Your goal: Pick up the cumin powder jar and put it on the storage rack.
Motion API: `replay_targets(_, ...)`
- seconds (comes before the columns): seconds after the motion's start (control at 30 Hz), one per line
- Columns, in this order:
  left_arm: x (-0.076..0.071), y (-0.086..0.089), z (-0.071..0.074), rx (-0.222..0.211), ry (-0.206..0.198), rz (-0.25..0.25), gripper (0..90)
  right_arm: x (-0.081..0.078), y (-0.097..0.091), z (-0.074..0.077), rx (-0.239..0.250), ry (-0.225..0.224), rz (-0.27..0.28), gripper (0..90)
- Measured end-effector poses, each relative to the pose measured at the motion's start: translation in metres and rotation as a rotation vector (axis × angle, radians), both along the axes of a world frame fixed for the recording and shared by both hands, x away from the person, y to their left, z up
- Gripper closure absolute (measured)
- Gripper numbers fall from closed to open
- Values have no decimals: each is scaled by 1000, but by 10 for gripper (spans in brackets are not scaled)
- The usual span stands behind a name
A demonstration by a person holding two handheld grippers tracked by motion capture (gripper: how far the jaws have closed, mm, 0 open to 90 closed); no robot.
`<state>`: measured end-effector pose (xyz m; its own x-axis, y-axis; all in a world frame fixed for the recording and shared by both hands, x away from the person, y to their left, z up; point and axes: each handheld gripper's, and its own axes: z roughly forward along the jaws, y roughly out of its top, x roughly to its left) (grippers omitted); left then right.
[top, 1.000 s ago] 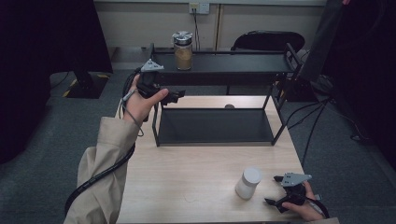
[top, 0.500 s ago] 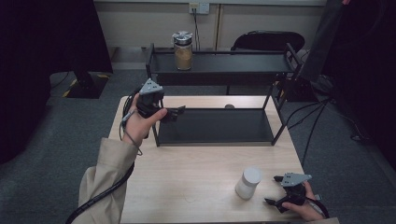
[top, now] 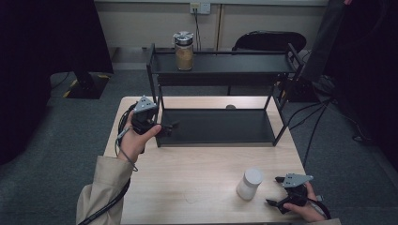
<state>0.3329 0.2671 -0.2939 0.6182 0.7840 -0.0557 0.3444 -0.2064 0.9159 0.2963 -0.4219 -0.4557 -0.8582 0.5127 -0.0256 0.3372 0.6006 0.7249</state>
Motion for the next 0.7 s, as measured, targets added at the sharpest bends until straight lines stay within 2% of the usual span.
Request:
replay_targets(0.3,-12,-2,-18,12,-6,-7,22,0,0,0,0,0,0,0)
replay_targets(0.7,-26,-5,-57,51,31,-25,22,0,0,0,0,0,0,0)
